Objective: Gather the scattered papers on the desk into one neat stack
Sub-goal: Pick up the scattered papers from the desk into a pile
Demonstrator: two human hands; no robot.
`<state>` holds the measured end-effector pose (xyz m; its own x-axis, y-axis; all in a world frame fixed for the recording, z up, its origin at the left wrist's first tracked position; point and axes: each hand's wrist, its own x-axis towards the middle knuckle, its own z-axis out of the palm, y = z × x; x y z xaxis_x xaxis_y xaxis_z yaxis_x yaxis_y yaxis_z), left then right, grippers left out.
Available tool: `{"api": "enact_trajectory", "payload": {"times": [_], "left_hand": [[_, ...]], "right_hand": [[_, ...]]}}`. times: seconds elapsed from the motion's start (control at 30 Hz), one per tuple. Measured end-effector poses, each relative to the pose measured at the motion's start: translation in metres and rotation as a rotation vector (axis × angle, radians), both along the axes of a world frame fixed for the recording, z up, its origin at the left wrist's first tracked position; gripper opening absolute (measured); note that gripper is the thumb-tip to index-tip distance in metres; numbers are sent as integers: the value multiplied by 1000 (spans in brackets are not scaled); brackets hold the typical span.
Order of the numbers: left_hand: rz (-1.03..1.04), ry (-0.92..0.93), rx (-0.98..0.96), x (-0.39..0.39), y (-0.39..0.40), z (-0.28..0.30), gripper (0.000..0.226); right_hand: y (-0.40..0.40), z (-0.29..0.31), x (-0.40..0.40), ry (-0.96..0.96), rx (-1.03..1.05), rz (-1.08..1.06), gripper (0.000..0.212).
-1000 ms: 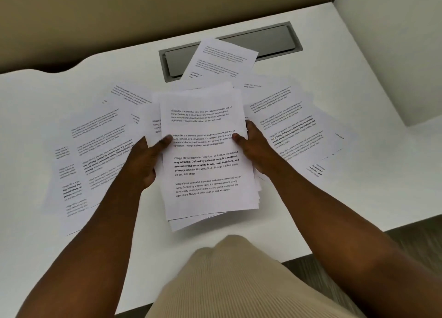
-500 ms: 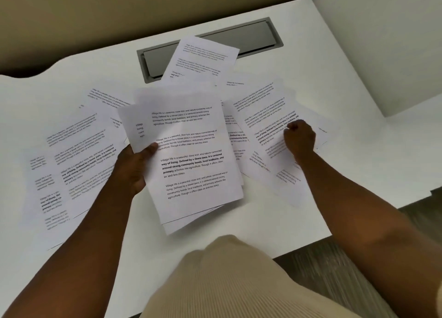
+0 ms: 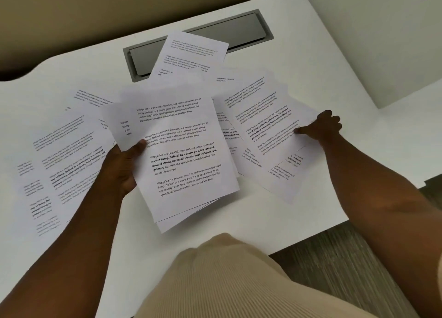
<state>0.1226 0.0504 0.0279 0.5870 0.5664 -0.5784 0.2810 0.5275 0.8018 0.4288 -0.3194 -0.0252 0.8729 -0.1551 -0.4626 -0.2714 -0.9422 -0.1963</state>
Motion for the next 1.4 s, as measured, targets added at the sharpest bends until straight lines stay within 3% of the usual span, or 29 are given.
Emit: {"api": "enact_trajectory", "payload": {"times": [0.77,0.9,1.07,1.4], "left_hand": [[13,26,17,-3,0,-2,42],[18,32,9,-3,-2,-2,39],[-5,14,-3,-1,-5,-3,42],[6,18,16,1,-5,1,41]], "right_hand": [[6,5,0,87,-6,26,100],[6,4,-1,71,-24,29,67],[2,6,-3,58,-66,147,88],[6,14,-5,71,-56,150,87]]}}
